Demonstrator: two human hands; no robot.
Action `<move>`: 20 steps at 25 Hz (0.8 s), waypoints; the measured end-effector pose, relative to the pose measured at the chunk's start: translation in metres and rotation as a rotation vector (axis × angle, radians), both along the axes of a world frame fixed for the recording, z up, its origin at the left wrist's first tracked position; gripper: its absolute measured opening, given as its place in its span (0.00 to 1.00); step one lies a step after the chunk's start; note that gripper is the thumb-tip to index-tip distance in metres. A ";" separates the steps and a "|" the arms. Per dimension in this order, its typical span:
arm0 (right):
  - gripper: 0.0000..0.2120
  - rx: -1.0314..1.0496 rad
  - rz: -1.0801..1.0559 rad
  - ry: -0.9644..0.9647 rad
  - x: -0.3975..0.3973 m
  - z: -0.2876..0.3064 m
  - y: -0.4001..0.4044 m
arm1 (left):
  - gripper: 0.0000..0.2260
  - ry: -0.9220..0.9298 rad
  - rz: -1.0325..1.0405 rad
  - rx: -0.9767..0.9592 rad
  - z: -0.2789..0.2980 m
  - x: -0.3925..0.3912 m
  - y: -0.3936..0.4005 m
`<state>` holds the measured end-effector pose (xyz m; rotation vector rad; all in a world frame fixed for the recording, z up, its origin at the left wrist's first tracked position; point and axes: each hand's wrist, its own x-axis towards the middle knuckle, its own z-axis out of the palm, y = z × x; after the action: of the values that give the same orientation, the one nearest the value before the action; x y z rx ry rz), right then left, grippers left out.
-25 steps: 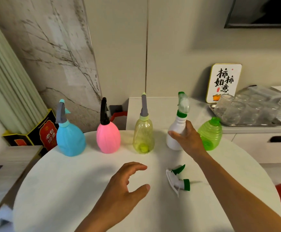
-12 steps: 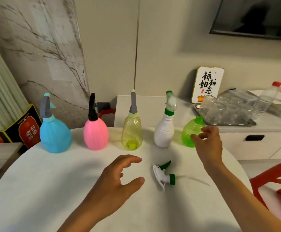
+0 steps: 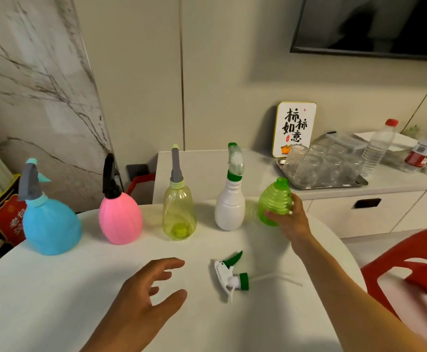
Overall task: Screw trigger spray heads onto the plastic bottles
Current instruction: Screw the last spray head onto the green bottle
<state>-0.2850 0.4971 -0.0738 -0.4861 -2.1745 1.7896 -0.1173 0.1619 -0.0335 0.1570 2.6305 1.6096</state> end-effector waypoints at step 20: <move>0.33 -0.007 0.807 0.114 0.170 0.091 -0.153 | 0.46 0.260 -0.030 0.217 0.022 0.015 0.011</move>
<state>-0.1151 0.3446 0.0172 0.5761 -2.4634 2.0972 -0.1026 0.1725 -0.0120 0.4412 2.6054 1.9852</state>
